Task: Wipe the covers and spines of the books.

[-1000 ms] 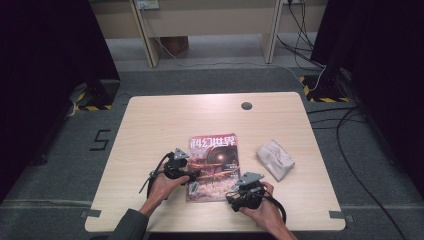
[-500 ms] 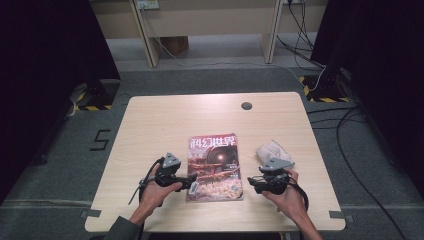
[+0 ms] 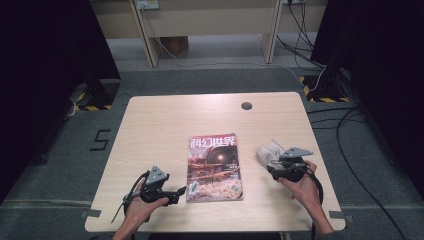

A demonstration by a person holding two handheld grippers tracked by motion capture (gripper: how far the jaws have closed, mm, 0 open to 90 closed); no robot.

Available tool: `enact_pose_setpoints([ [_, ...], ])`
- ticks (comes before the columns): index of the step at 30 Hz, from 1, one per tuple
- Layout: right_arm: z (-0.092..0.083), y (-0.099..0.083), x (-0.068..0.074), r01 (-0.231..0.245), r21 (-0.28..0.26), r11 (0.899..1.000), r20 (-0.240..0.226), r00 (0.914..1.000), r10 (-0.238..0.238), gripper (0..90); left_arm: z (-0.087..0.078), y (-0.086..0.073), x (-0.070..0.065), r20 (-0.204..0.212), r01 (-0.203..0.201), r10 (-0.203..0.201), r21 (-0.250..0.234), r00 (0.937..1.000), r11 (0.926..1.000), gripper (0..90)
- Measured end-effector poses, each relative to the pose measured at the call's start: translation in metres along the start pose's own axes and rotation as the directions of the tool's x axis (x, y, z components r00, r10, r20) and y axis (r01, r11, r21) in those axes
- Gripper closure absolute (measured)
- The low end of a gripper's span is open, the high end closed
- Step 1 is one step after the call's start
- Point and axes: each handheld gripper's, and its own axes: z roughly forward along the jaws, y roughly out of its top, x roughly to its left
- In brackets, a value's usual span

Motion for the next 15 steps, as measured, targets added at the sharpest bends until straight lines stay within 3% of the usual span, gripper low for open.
enact_pose_setpoints([
  [3,0.007,-0.001,-0.01,-0.016,0.019,1.0,0.014,0.9998,0.016,39.9,-0.002,-0.006,0.001,-0.011,-0.012,0.012,0.015,0.9999,0.9998,17.1],
  [10,0.014,0.0,-0.016,-0.017,0.041,0.999,0.022,0.9996,0.016,40.6,-0.006,-0.009,0.002,-0.02,-0.012,0.012,0.012,0.9997,0.9999,17.0],
  [13,0.019,0.001,-0.017,-0.011,0.068,0.998,0.02,0.9997,0.009,47.9,-0.004,-0.01,0.001,-0.016,-0.009,0.009,0.013,0.9998,0.9999,17.0],
  [15,0.025,0.002,-0.018,0.007,0.094,0.996,0.021,0.9998,-0.009,58.1,-0.003,-0.01,0.001,-0.014,-0.016,0.016,0.022,0.9998,0.9996,17.0],
])
